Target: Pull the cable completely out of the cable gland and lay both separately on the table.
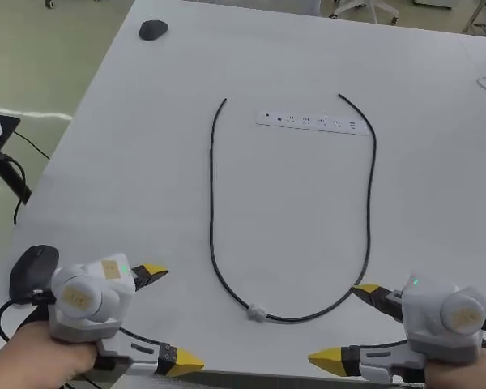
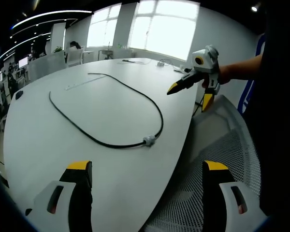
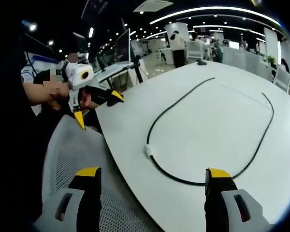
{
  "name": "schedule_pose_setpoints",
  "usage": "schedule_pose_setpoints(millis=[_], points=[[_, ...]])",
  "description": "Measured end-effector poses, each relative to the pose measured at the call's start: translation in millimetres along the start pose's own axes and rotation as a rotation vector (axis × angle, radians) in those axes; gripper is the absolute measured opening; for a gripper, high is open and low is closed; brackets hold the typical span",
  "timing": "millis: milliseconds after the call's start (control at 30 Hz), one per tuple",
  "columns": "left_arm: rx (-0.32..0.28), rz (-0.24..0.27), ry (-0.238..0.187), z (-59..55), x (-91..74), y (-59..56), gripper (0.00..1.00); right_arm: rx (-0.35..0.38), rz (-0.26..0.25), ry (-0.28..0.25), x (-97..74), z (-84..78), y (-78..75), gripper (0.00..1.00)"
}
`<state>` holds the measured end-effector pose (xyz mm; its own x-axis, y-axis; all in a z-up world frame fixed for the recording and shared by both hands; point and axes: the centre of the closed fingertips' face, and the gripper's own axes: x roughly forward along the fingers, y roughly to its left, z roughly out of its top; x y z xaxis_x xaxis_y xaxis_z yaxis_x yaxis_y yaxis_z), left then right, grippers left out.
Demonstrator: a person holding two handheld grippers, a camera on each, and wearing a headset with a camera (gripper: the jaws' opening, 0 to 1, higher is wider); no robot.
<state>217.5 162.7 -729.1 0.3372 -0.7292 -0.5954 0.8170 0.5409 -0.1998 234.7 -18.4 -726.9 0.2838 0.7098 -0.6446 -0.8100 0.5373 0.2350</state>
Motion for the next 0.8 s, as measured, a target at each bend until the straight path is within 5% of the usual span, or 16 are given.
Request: schedule_pose_setpoints(millis=[300, 800], points=[[0.001, -0.003, -0.004, -1.0, 1.0, -2.3, 0.94, -0.038, 0.018, 0.019, 13.9, 12.4, 4.2, 0.86], [-0.001, -0.012, 0.007, -9.5, 8.9, -7.4, 0.93, -0.114, 0.054, 0.102, 48.1, 27.2, 11.8, 0.63]])
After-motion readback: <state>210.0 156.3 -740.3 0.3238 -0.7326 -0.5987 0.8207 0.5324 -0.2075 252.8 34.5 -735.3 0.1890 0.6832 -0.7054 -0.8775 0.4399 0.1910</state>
